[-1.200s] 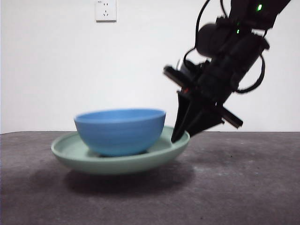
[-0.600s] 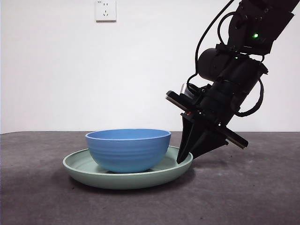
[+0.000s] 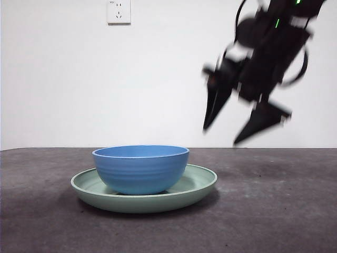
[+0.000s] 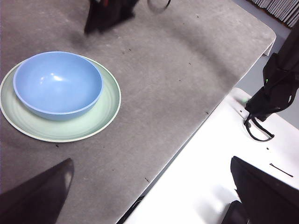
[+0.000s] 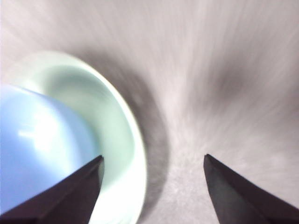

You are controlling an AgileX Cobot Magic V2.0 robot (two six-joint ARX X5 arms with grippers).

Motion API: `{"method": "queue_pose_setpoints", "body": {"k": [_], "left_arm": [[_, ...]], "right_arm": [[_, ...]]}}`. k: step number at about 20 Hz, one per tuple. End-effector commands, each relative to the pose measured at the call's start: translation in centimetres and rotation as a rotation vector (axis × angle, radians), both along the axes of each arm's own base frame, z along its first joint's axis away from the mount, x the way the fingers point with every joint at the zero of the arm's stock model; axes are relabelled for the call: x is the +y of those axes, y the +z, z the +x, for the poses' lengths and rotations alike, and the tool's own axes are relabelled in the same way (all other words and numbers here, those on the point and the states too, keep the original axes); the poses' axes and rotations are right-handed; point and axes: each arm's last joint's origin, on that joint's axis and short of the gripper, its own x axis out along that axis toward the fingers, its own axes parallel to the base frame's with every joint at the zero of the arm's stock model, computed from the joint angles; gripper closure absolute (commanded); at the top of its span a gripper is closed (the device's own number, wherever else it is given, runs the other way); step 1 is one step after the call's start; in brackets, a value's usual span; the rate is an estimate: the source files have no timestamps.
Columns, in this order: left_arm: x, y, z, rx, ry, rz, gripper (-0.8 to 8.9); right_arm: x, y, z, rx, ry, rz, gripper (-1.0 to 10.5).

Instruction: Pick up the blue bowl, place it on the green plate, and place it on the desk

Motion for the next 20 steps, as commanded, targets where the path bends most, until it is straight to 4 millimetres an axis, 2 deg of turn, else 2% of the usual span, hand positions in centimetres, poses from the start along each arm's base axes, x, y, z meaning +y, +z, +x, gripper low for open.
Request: {"method": "queue_pose_setpoints", "body": {"k": [1,3,5,7,9,12,15,20], "left_arm": [[0.0,0.3,-0.1,-0.017,-0.020,-0.011,2.51],[0.0,0.3,-0.1,-0.018,-0.020,-0.011,2.51],[0.0,0.3,-0.1,-0.017,-0.020,-0.011,2.51],[0.0,0.3,-0.1,-0.018,-0.020,-0.012,2.51],[-0.1,0.3,-0.1,-0.021,-0.020,-0.017,2.51],[-0.1,0.4,0.0,-0.024,-0.019,-0.021,2.51],[-0.2,0.6,0.1,-0.046,-0.004,-0.039,2.53],[-0.1,0.6,0.3,-0.075,0.059,-0.021,2.55]], "right_arm": [[-0.7,3.9,-1.3,-0.115,0.039,-0.005,5.2],[-1.9,6.8,-3.6,-0.177,0.038,-0.035,4.4],[-3.2,9.0,-6.4,-0.208,0.047,-0.101,4.4],[-4.3,10.6,-9.2,-0.221,0.052,-0.146,4.1],[-5.1,11.5,-11.8,-0.229,0.061,-0.151,3.0],[-6.0,11.9,-14.4,-0.252,0.073,-0.147,2.9],[-6.9,11.9,-18.5,-0.279,0.133,-0.143,2.9],[-8.6,10.9,-23.5,-0.309,0.186,-0.133,2.9]]}}
